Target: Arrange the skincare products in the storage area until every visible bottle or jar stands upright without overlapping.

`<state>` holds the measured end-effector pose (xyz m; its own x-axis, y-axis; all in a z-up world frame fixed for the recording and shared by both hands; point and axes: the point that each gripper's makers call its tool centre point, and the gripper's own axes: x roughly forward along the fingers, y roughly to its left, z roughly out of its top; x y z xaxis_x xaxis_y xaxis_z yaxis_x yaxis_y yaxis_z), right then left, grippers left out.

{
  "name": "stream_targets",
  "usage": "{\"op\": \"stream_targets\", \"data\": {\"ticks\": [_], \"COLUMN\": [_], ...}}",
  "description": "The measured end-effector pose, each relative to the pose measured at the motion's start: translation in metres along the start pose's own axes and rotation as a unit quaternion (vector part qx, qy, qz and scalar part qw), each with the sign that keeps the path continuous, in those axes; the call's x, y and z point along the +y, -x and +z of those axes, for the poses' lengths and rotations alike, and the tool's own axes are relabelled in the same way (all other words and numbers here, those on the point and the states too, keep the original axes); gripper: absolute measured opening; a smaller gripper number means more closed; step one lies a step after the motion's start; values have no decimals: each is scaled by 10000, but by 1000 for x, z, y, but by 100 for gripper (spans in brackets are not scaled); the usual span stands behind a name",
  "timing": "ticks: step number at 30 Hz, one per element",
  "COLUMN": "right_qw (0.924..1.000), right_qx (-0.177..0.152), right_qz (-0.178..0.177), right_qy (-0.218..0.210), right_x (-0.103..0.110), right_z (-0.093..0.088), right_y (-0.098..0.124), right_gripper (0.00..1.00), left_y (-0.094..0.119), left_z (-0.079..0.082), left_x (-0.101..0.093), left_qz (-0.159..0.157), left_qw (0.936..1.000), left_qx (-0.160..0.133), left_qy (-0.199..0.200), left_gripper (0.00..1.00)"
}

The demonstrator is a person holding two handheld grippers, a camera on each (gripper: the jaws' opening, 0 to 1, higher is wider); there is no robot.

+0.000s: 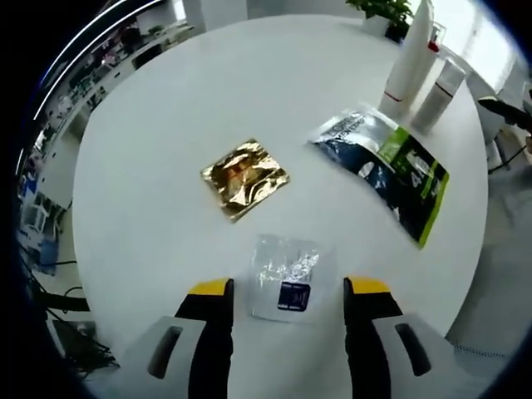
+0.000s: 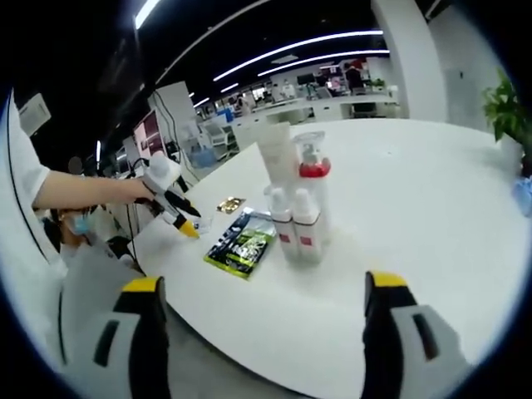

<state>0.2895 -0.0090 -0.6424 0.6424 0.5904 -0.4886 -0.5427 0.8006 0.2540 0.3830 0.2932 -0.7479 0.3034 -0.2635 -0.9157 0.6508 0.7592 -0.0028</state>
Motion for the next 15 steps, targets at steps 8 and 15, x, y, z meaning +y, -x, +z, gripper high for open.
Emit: {"op": "stream_targets", "data": {"ticks": [8,15], "right_qw": [10000,10000], "right_qx": [14,14], "right_qz": [11,6], "right_qy": [-5,-10], "right_x": [-2,-2], "right_z": [0,1], "right_y": [-1,-1], "right_gripper": [100,100], "left_y": [-1,1], "left_z": [5,5], "left_x": [1,0], "left_qz": [23,2], "left_qw": [9999,10000], "left_qx": [-69,-63], "left_qy": [73,-19], "left_gripper": [37,37]}}
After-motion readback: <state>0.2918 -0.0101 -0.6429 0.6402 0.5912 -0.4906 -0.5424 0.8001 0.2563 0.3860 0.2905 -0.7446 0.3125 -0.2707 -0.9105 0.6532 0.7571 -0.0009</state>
